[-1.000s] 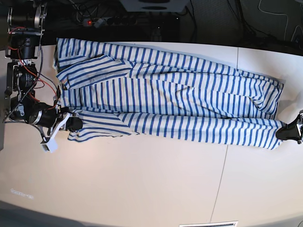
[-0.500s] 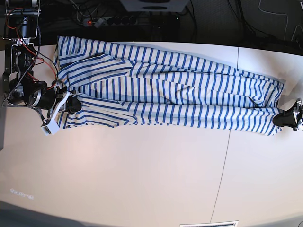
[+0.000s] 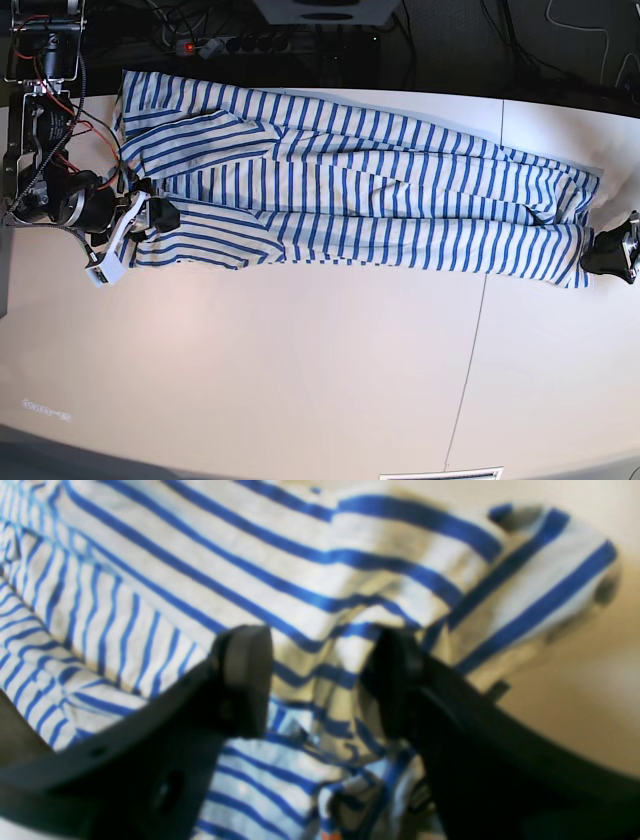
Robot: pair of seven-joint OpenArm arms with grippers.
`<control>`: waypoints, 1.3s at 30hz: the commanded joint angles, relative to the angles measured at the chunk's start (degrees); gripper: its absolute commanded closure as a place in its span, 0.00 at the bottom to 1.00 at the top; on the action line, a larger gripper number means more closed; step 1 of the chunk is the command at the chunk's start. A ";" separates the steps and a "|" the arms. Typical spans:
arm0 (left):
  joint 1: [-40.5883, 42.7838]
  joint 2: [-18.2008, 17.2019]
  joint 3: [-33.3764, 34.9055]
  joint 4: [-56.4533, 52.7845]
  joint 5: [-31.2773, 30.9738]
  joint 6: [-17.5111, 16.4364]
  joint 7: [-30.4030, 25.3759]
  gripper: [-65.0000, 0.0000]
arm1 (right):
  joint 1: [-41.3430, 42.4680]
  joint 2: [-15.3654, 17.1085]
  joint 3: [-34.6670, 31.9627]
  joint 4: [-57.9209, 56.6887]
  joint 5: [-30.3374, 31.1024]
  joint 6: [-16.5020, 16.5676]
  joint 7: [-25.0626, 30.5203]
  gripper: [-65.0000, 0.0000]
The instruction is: Fold the T-shirt properly
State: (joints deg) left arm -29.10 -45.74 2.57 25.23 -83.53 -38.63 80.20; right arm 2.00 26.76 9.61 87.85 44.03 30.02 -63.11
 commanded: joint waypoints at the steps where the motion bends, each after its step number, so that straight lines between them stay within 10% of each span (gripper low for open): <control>1: -1.36 -2.32 -0.24 1.75 -1.47 -1.37 -0.20 0.48 | 1.03 0.96 1.53 2.36 0.98 4.26 1.16 0.49; 13: -1.36 -6.99 -0.35 8.90 -1.47 -1.37 -0.20 0.48 | 1.14 -0.81 4.31 5.62 3.74 4.28 1.18 0.50; 18: -1.33 -6.78 -0.33 8.90 -1.47 -1.37 -0.20 0.45 | 1.16 -2.23 4.24 6.86 6.38 4.35 1.38 1.00; 22: -0.96 -6.84 -0.33 8.87 -1.47 -1.37 -0.20 0.30 | 1.14 -4.13 2.80 6.84 5.92 4.52 2.56 1.00; 39: 8.61 -4.50 -0.33 8.87 -1.47 -1.37 -2.95 0.30 | 0.98 -9.01 -6.25 4.52 -3.10 4.31 4.76 1.00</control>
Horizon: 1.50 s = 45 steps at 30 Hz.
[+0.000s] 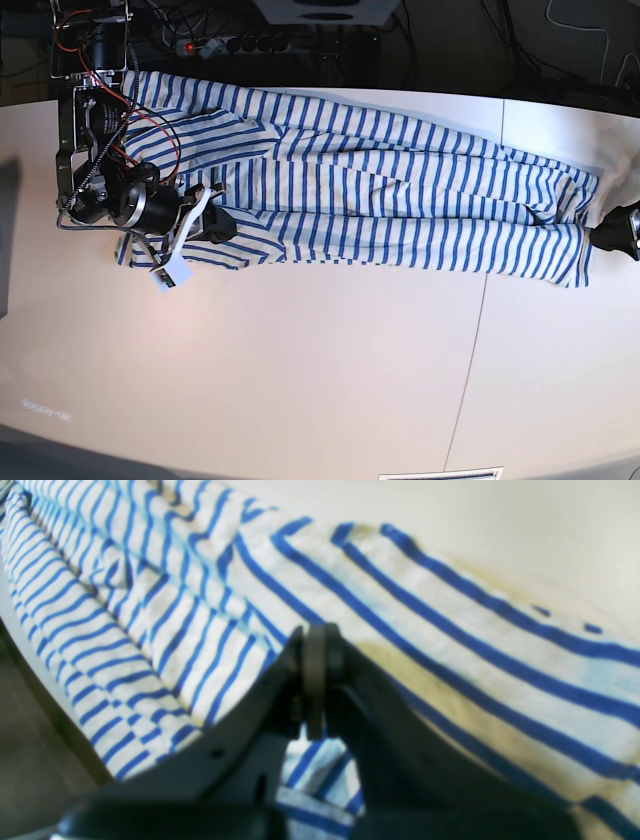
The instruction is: Fold the T-shirt properly
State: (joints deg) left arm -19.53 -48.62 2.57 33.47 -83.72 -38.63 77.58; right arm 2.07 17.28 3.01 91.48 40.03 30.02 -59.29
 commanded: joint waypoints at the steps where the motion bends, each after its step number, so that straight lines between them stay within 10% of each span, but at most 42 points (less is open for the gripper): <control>1: -0.46 -1.03 -0.33 0.63 -0.94 -1.37 -1.25 0.30 | 0.92 0.48 0.35 0.90 0.90 4.33 0.96 1.00; 25: -0.26 6.71 -0.33 0.63 3.72 -1.37 -1.09 0.31 | 0.90 0.50 0.37 0.90 0.90 4.33 0.52 1.00; 27: -0.26 6.71 -0.33 0.63 3.72 -1.37 -1.09 0.40 | 0.92 0.50 0.37 0.90 0.90 4.33 0.55 1.00; 32: -0.28 6.58 -0.33 0.63 5.20 -1.37 -5.14 1.00 | 0.96 0.50 0.39 0.92 0.92 4.28 1.05 1.00; 45: -8.41 6.36 -0.33 0.63 19.76 -1.37 -17.27 1.00 | 1.07 1.25 8.83 0.92 5.88 4.33 0.72 1.00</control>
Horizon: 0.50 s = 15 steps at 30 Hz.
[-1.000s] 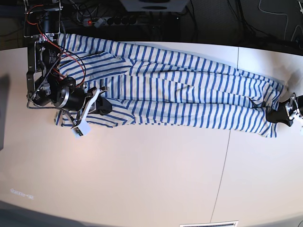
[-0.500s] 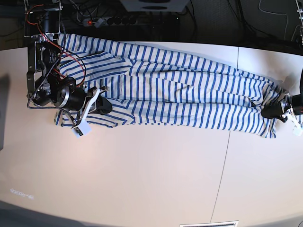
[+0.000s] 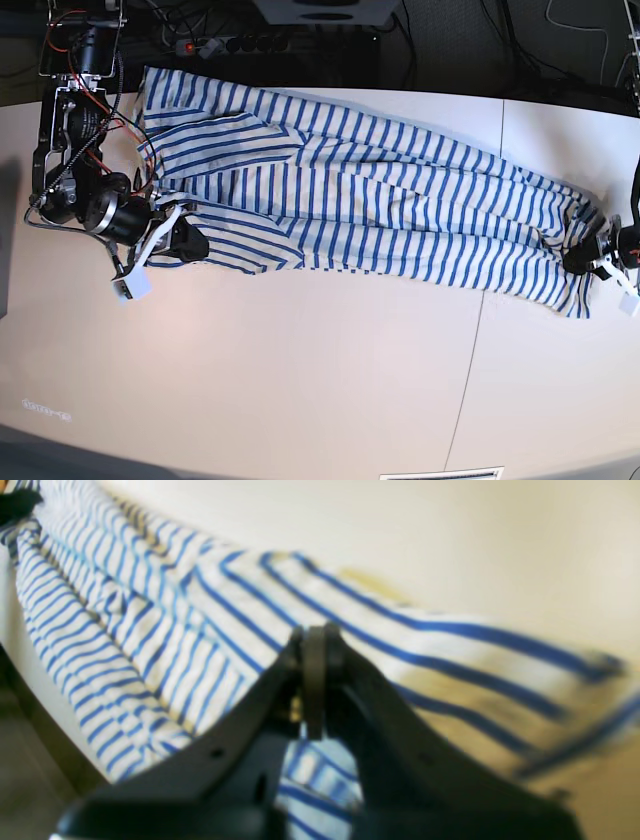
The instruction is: Fold the T-shirt properly
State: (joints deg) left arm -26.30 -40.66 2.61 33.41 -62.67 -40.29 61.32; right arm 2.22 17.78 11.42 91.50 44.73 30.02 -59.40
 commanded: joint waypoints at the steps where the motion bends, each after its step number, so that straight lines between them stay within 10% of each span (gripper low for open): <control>1: -2.64 -1.60 -0.37 0.70 0.20 0.29 -1.92 1.00 | 0.92 1.07 0.96 0.90 1.66 4.33 0.81 1.00; 9: -8.72 -3.45 -0.37 0.70 8.74 0.29 -5.01 1.00 | 0.92 4.02 2.47 0.90 2.49 4.31 -0.07 1.00; 15: -9.40 -7.52 -0.37 0.83 0.85 0.29 1.99 1.00 | 0.92 4.39 2.51 0.92 2.86 4.33 -0.42 1.00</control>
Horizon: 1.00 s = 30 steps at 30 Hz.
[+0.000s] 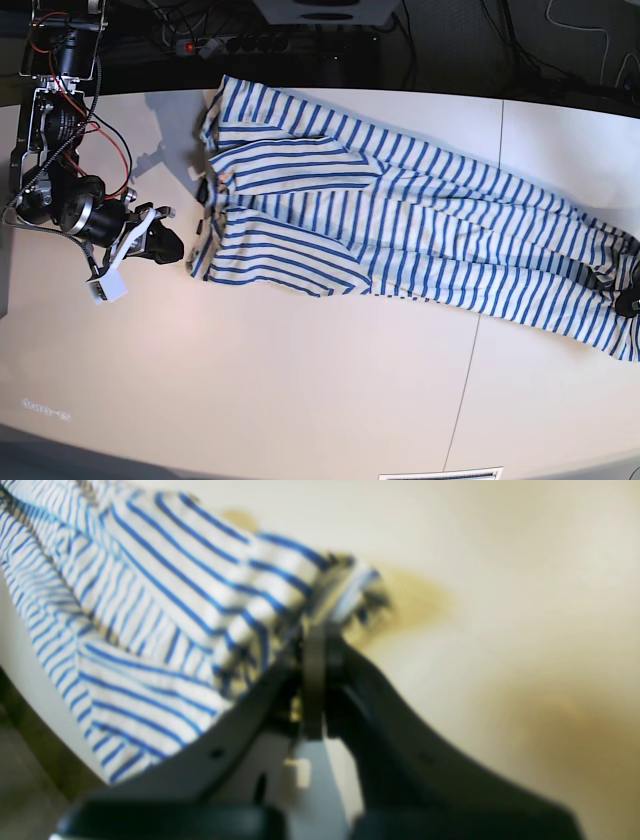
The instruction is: Fold the T-shirt properly
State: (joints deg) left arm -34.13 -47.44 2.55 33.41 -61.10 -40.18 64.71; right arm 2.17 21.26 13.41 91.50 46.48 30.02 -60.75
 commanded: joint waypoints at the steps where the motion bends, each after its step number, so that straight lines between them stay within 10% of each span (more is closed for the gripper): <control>1: -1.55 -0.83 -0.31 1.03 -3.56 0.18 1.53 1.00 | 0.96 0.92 0.52 0.92 1.11 4.33 0.96 1.00; 14: 12.87 0.15 -0.31 28.57 -14.78 0.18 10.32 1.00 | 0.96 0.61 0.50 0.92 1.11 4.31 1.81 1.00; 30: 28.11 11.80 -0.24 62.16 -3.87 0.18 8.15 1.00 | 0.96 0.61 0.50 0.90 0.87 4.35 1.79 1.00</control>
State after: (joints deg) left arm -4.78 -34.61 2.83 94.52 -63.59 -39.77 74.30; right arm 2.20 21.08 13.50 91.53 46.30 30.04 -60.07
